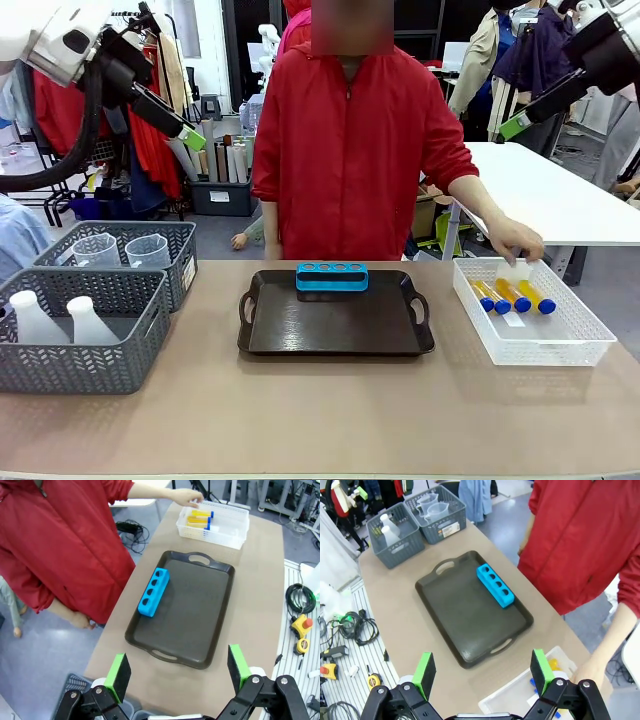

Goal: Prepare the laboratory tools.
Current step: Pick up one Small flask and place it on the Handle tray.

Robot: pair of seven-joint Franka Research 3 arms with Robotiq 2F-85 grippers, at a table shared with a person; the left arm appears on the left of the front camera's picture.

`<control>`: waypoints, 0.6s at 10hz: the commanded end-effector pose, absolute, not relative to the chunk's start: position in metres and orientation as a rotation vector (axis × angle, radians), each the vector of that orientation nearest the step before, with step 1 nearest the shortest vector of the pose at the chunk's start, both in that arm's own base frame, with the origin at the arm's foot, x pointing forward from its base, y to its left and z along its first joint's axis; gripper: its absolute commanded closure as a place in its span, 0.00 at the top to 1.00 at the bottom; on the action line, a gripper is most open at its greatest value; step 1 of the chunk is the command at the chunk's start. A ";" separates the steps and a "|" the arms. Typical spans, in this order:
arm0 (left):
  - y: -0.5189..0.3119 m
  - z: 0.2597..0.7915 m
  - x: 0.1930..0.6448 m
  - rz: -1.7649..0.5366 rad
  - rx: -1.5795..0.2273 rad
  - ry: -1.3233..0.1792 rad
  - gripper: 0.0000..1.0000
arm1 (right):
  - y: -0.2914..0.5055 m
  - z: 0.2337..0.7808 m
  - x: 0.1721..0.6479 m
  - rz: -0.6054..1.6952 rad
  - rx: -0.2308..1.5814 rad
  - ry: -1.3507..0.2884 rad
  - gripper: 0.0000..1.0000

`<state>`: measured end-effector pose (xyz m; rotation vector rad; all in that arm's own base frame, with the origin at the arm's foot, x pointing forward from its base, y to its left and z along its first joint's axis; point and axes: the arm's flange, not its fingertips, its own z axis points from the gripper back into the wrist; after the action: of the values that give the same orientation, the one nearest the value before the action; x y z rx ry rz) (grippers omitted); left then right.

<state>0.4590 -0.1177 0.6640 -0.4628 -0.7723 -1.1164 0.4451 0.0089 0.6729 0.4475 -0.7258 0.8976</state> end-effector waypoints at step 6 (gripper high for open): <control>-0.108 0.659 0.440 -0.788 -0.345 -0.519 1.00 | 0.009 0.673 0.446 0.903 0.448 -0.726 1.00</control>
<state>0.4540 -0.1055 0.6576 -0.3533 -0.5945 -0.8649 0.4452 0.0086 0.6728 0.4469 -0.7252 0.8969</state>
